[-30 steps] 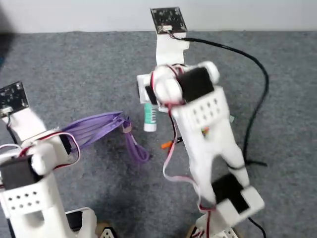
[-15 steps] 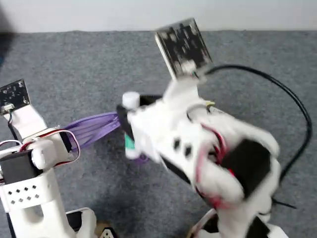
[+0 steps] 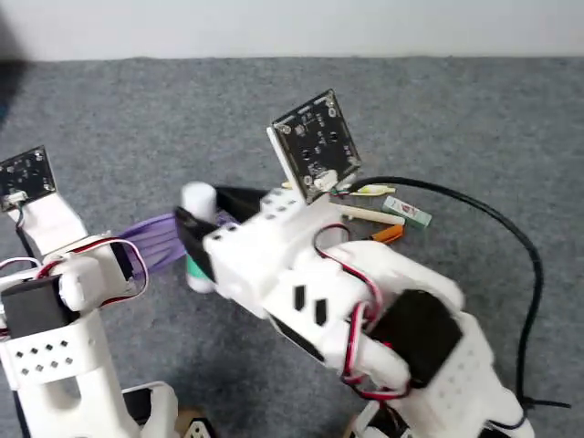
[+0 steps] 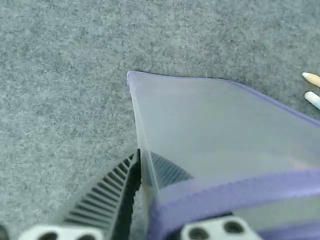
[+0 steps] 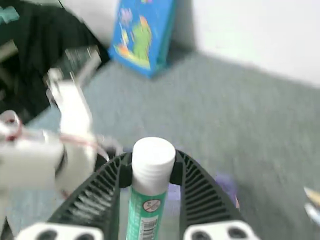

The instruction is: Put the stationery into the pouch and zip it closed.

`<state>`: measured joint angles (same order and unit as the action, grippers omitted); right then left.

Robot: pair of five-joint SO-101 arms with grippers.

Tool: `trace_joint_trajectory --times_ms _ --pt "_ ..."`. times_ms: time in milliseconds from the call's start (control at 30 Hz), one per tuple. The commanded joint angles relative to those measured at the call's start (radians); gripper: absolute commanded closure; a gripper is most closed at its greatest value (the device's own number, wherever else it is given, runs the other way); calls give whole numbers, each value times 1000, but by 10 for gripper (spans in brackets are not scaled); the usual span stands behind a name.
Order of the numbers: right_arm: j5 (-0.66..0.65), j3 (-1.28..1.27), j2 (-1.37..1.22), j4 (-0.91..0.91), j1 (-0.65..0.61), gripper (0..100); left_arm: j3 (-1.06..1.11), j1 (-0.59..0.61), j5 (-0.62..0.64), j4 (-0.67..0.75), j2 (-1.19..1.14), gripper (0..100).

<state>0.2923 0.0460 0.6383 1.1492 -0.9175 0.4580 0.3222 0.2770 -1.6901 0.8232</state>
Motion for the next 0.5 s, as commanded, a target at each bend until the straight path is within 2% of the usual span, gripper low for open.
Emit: trace_joint_trajectory --times_ms 0,167,467 --pt "-71 -98 24 -277 -13 991 -36 0 12 -2 -2 987" --pt "-203 -272 24 -529 -36 991 -36 0 12 2 -2 987" --pt "-305 -539 28 -739 -73 991 -36 0 12 2 -2 987"
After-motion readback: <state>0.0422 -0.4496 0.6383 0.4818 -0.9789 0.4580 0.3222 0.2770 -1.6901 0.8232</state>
